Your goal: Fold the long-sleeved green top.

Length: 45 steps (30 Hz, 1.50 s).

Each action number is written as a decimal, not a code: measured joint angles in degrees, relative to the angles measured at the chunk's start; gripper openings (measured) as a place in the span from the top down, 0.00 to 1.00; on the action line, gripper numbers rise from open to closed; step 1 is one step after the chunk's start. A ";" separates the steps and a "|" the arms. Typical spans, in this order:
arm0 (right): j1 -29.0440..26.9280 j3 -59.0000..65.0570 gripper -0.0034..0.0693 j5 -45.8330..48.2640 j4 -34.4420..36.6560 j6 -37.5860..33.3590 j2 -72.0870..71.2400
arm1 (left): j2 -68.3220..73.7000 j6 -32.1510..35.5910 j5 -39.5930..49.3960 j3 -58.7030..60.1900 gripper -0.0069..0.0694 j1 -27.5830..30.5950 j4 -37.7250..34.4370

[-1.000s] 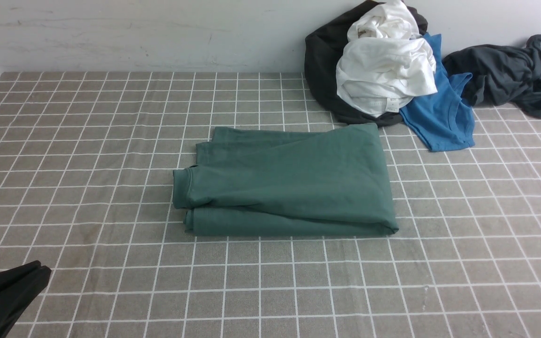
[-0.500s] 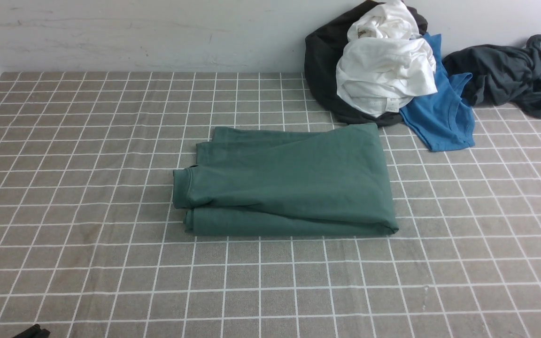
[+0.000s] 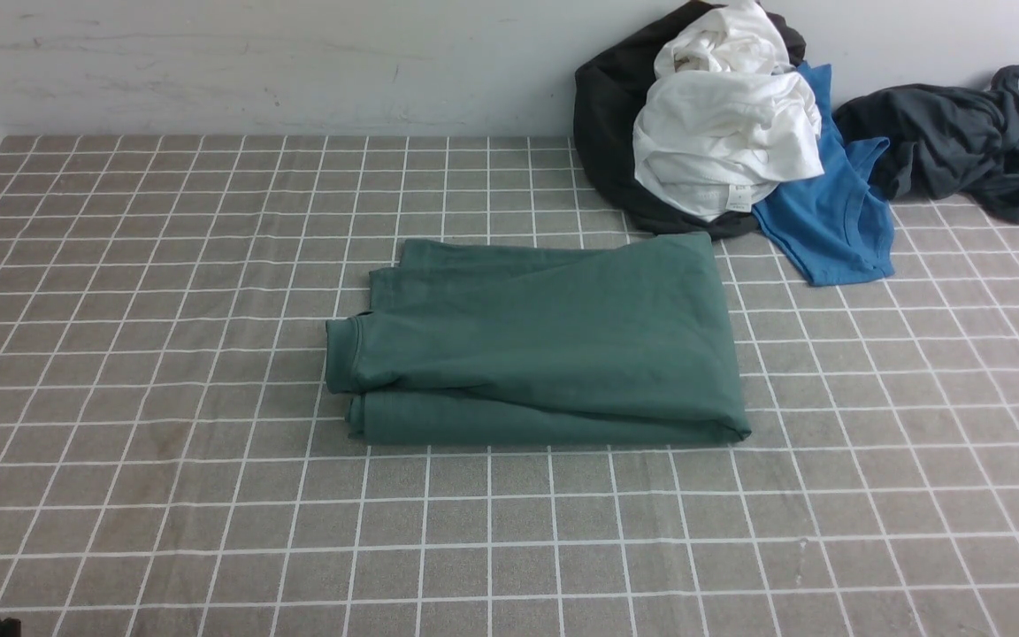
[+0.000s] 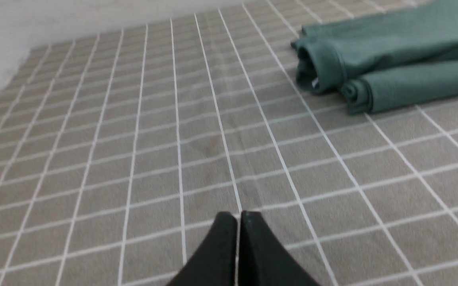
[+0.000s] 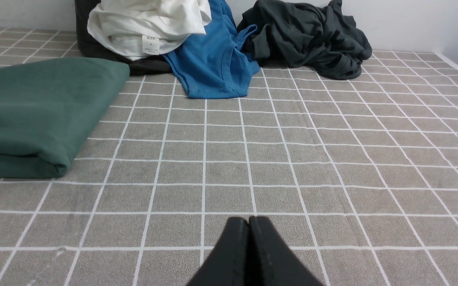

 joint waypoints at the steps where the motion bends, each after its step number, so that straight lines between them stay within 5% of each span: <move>1: 0.00 0.00 0.97 0.00 0.00 0.00 0.00 | 0.00 0.15 0.22 0.00 0.91 0.00 -0.27; 45: 0.00 0.00 0.97 0.00 0.02 -0.60 0.00 | 0.00 0.23 0.20 -0.05 0.91 0.00 -3.89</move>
